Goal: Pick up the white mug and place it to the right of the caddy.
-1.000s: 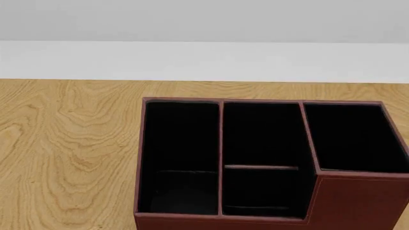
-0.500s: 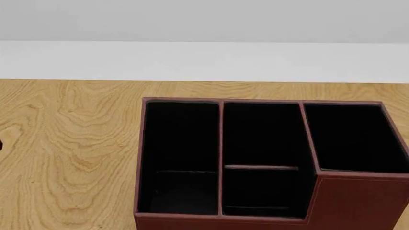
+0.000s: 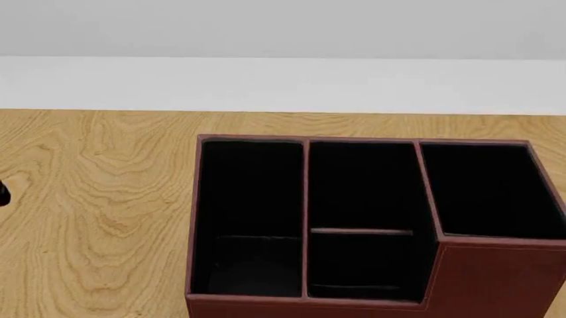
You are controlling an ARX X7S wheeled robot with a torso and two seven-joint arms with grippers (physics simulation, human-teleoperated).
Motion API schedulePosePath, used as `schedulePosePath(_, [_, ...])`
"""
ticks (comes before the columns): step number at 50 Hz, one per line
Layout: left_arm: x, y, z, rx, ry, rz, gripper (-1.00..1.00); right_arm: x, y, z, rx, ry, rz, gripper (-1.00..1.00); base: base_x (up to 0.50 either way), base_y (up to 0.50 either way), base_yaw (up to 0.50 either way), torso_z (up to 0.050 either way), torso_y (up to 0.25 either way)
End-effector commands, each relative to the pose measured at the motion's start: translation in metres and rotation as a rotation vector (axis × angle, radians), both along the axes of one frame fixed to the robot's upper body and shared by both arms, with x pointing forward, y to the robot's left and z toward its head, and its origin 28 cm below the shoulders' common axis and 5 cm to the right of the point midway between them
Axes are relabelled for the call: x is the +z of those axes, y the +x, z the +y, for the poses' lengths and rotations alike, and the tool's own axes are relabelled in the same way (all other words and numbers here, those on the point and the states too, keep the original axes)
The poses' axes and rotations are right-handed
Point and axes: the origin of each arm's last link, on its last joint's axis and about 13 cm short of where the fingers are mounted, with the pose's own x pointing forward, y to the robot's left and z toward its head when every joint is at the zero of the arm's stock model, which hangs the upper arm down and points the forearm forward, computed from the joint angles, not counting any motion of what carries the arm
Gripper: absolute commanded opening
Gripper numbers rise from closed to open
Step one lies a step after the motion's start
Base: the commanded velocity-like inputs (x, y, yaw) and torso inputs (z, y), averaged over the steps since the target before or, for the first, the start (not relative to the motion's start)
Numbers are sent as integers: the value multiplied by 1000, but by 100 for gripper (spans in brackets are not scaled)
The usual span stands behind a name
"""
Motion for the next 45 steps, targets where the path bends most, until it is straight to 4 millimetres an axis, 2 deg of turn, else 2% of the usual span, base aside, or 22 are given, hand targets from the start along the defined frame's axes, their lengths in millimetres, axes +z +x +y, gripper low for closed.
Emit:
schedulePosePath(1, [2,1,-1,2,7,3,100,-11,1,-7,-14,-3,8,-100,0,0,0,0,0])
schedulePosePath(8, [-1,4,-4,-10,5,12,100,-18,-4,-10,-25,2,19,-100,0,0,0,0,0])
schedulePosePath(23, [-5,7,-8,-31,10,22,100,-24,-29,-15,-20,-21,-13,-100,0,0,0,0,1])
schedulePosePath(34, [-6,6,-9,-32,8,25,100,-28,-32,-15,-8,-26,-5,-100,0,0,0,0,1])
schedulePosePath(45, [-7,6,-10,-40,9,28,100,-40,-35,-17,-11,-19,13,-100,0,0,0,1,0])
